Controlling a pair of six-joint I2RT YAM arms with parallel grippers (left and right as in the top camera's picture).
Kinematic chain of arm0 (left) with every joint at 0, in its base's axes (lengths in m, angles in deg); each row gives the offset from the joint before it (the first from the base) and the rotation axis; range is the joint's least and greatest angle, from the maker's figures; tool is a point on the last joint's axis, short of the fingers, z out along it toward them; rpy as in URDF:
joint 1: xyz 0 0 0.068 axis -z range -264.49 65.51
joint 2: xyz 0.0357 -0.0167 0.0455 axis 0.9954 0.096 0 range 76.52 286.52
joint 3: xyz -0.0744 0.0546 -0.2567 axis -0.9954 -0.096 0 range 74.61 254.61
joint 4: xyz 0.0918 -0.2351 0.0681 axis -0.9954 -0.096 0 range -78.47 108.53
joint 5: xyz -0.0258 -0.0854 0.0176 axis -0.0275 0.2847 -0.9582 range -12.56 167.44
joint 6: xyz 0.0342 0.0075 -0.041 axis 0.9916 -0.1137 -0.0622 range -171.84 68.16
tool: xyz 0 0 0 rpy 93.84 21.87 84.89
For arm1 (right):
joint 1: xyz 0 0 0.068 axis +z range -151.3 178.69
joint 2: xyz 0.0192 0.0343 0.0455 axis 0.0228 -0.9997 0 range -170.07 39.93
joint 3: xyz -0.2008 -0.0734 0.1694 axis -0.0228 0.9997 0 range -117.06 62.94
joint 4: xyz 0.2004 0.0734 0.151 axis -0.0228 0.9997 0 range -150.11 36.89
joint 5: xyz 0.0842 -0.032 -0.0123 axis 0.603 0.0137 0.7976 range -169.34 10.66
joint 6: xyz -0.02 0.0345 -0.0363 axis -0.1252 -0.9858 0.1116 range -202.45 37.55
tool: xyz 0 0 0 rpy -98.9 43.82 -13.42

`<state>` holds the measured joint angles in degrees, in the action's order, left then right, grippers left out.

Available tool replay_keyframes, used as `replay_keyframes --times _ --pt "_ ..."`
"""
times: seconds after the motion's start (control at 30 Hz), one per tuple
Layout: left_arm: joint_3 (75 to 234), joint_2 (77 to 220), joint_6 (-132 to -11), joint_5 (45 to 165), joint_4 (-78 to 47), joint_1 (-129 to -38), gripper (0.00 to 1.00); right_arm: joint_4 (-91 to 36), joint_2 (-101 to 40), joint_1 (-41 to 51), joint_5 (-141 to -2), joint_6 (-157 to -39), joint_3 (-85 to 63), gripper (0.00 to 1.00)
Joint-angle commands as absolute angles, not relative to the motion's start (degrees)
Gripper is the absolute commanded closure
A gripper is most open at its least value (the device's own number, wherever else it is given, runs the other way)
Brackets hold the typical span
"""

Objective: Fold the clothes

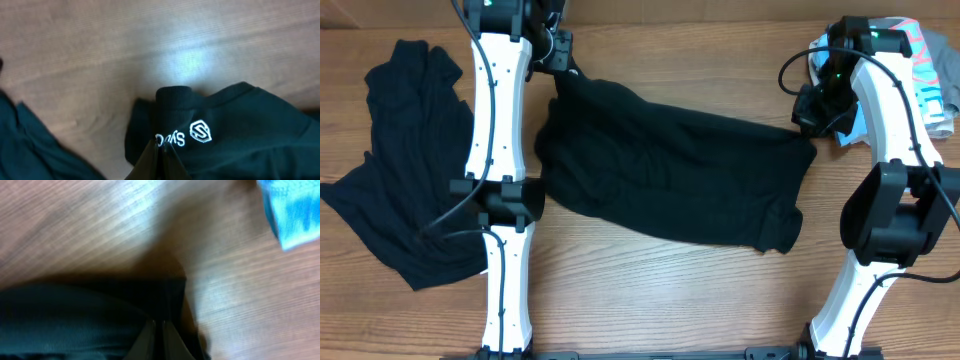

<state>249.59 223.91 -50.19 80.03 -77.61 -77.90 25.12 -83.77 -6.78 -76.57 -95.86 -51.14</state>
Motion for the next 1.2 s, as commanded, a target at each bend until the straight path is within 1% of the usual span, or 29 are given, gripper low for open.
replay_keyframes --times 0.0,0.4,0.53,0.63,0.77,0.93,1.17 --pt "250.6 221.6 -50.8 82.5 -78.3 -78.5 0.96 26.7 -82.0 -6.8 -76.7 -95.5 -52.6 0.96" --pt "248.7 221.2 -52.3 86.1 -78.3 -78.4 0.96 31.9 -76.1 -6.6 -76.6 -95.6 -50.7 0.96" --pt "241.7 219.2 -52.2 87.4 -78.3 -78.4 0.96 29.3 -71.9 -6.5 -76.1 -96.0 -42.9 0.96" --pt "232.3 216.5 -50.6 87.2 -78.3 -78.4 0.96 23.6 -68.1 -6.5 -72.3 -95.9 -32.4 0.96" --pt "224.7 214.5 -50.0 85.2 -78.3 -78.4 0.96 19.7 -67.4 -6.5 -71.5 -95.9 -24.7 0.96" --pt "220.0 213.5 -50.0 84.9 -78.3 -78.3 0.96 17.5 -67.4 -6.5 -71.5 -95.9 -20.4 0.96" --pt "211.4 211.2 -49.0 83.0 -78.3 -78.1 0.96 17.5 -67.4 -6.5 -70.6 -95.7 -20.1 0.96"
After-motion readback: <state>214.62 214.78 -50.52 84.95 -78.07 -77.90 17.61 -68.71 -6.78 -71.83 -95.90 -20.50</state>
